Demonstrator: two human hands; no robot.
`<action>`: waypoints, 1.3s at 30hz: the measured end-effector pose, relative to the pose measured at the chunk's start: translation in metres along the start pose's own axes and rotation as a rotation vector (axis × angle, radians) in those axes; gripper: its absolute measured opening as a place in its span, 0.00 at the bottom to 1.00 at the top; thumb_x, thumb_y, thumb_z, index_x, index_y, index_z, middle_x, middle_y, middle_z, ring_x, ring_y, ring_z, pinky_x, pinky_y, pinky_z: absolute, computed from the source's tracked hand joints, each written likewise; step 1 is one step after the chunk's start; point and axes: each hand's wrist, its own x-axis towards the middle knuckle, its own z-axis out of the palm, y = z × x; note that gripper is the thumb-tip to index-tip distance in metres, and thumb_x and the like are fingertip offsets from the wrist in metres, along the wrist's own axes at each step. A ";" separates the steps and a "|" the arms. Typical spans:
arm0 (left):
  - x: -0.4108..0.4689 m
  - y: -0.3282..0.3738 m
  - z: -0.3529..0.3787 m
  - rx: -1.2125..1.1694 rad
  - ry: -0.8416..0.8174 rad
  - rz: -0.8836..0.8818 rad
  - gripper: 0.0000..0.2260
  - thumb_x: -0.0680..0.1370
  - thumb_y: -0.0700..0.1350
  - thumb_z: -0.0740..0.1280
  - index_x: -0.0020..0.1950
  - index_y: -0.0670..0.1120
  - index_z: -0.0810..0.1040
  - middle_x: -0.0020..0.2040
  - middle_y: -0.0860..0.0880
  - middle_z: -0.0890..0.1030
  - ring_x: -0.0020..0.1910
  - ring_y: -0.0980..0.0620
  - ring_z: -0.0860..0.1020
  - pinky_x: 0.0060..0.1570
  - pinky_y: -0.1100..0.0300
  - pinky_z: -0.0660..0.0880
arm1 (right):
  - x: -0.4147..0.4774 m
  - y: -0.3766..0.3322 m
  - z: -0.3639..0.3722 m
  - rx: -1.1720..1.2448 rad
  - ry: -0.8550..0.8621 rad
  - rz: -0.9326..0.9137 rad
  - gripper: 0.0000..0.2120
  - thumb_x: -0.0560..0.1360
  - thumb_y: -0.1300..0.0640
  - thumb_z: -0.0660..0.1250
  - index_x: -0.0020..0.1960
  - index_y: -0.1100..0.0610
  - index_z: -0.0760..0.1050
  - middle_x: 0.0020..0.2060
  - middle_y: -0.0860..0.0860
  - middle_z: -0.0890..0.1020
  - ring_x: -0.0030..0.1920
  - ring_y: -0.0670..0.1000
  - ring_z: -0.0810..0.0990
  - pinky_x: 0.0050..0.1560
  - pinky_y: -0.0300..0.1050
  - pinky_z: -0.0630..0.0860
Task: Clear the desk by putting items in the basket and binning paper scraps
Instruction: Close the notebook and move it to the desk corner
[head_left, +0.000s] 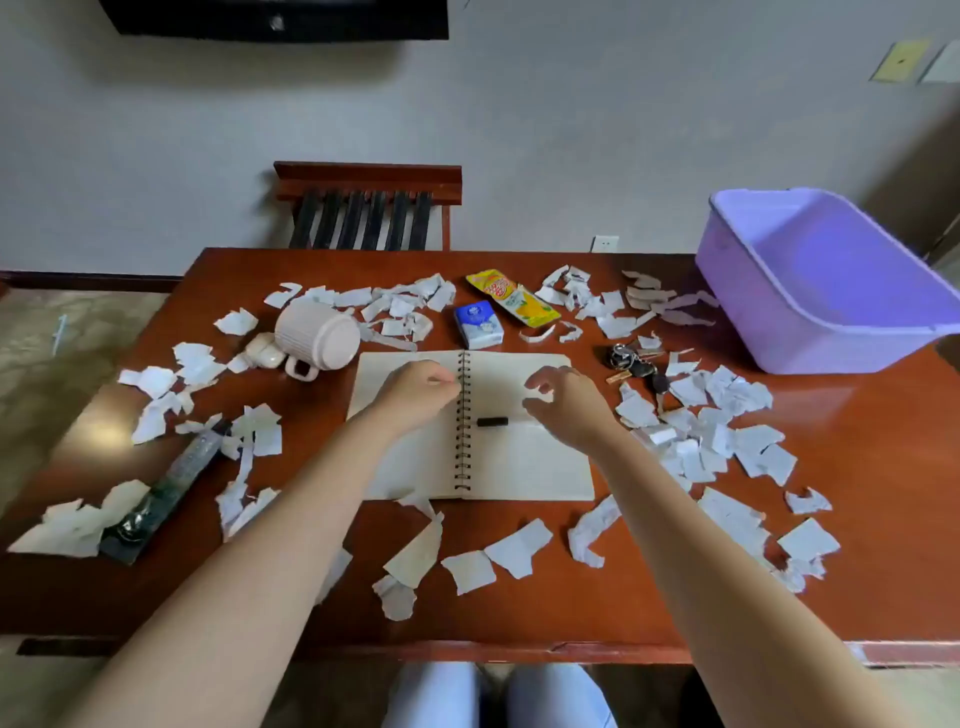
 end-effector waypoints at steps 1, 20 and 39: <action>-0.002 -0.006 0.006 0.018 -0.007 0.004 0.14 0.78 0.47 0.62 0.62 0.45 0.76 0.63 0.48 0.76 0.62 0.50 0.72 0.57 0.58 0.69 | -0.003 0.002 0.006 -0.065 0.027 -0.009 0.15 0.77 0.54 0.65 0.63 0.54 0.75 0.61 0.54 0.76 0.60 0.53 0.74 0.52 0.45 0.74; -0.016 -0.053 0.043 0.163 -0.022 0.068 0.22 0.77 0.51 0.63 0.71 0.51 0.69 0.77 0.50 0.58 0.74 0.48 0.60 0.70 0.52 0.60 | 0.002 -0.012 0.060 0.120 0.242 0.294 0.10 0.76 0.59 0.61 0.56 0.57 0.76 0.50 0.55 0.81 0.49 0.55 0.79 0.42 0.45 0.75; -0.017 -0.064 0.033 0.139 0.053 0.117 0.18 0.80 0.43 0.57 0.70 0.45 0.70 0.70 0.46 0.70 0.69 0.48 0.68 0.66 0.57 0.64 | -0.027 -0.018 0.088 -0.191 0.300 -0.055 0.24 0.77 0.45 0.62 0.70 0.51 0.65 0.66 0.52 0.69 0.66 0.55 0.67 0.63 0.51 0.67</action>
